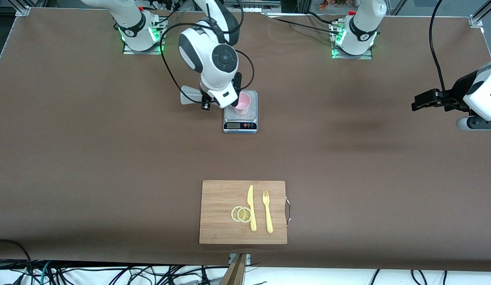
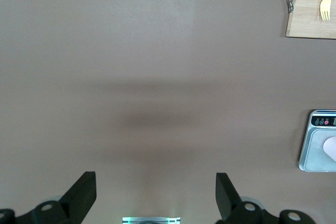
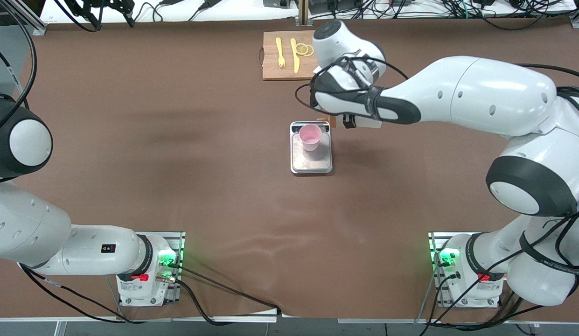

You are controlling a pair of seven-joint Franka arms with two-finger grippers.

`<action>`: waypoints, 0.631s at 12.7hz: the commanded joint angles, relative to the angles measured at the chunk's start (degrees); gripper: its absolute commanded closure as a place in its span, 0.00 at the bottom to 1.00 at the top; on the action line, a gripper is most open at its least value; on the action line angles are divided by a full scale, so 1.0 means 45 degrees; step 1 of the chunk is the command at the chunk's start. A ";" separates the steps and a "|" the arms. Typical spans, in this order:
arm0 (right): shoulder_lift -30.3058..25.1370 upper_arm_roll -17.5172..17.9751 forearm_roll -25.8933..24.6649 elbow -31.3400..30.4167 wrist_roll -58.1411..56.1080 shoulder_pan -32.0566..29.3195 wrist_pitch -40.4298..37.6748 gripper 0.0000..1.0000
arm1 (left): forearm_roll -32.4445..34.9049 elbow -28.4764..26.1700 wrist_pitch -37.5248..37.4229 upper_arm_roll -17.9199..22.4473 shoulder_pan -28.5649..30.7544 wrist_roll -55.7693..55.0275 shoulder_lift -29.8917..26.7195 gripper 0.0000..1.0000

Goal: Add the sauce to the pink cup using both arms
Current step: 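Lift and carry the bottle with the right gripper over the cup, then tilt the bottle nozzle into the pink cup and squeeze sauce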

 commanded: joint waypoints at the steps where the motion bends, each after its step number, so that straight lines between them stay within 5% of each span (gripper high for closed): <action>1: 0.0165 -0.0104 -0.0901 0.0017 0.0875 0.0641 -0.0054 0.79 | 0.0194 0.0168 -0.0181 -0.0077 0.0078 0.0262 0.0052 0.00; 8: 0.0381 -0.0123 -0.2425 0.0114 0.1659 0.1443 -0.0385 0.80 | 0.0194 0.0187 -0.0181 -0.0077 0.0078 0.0262 0.0052 0.00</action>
